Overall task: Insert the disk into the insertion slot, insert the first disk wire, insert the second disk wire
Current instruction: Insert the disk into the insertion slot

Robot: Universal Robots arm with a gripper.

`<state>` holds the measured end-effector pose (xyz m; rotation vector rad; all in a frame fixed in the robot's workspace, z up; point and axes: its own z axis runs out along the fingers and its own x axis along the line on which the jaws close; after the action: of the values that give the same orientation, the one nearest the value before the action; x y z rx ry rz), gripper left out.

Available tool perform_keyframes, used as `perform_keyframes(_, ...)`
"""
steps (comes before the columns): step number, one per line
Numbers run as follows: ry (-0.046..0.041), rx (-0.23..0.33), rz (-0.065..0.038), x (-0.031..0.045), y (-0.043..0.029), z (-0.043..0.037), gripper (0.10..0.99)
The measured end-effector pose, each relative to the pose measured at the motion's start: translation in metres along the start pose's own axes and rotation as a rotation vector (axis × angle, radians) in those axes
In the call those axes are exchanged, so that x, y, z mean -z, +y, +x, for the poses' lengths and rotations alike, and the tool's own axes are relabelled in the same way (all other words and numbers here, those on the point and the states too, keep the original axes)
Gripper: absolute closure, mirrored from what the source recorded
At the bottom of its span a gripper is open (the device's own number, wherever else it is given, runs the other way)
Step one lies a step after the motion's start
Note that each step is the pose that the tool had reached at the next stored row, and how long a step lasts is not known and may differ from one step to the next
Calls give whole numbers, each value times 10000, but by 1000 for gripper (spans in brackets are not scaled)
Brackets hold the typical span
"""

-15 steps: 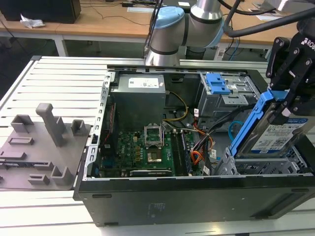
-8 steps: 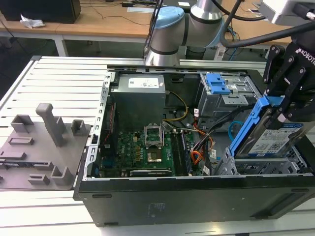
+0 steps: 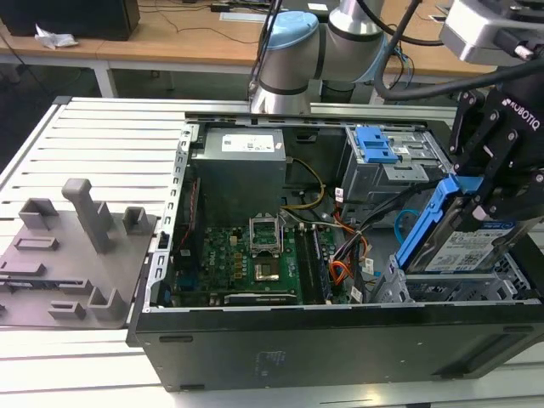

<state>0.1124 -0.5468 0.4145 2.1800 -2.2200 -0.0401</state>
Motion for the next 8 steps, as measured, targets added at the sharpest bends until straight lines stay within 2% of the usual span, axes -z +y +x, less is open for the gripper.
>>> perform_keyframes(5, 0, 0, 0, -113, -4, 0, 722)
perform_keyframes(8, 0, 0, 0, -153, -6, 0, 722)
